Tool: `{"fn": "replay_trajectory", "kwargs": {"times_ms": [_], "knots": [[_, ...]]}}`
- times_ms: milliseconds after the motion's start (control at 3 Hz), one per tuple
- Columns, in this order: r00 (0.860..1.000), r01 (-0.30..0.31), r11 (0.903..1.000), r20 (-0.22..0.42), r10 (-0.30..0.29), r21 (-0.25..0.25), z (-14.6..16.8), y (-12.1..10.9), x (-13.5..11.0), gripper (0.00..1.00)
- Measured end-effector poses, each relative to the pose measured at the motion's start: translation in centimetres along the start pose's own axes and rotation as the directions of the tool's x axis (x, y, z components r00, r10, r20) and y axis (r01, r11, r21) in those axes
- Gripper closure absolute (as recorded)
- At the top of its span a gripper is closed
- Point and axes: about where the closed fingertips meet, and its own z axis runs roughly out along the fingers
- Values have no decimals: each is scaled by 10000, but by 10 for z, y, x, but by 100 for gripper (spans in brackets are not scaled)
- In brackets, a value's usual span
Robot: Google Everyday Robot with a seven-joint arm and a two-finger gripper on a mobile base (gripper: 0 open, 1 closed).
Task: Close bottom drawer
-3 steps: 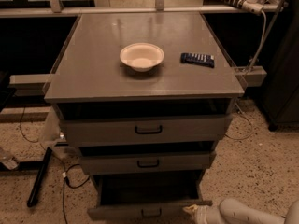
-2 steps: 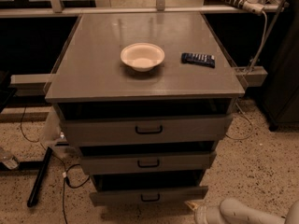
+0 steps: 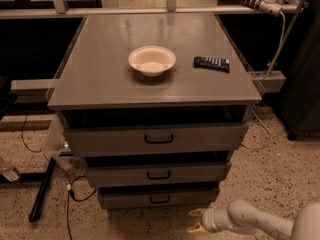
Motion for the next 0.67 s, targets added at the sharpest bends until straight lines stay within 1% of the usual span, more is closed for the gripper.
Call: {"fn": "replay_trajectory", "kwargs": {"times_ms": [667], "knots": [[10000, -1, 10000, 3, 1, -10, 0, 1, 0, 1]]}}
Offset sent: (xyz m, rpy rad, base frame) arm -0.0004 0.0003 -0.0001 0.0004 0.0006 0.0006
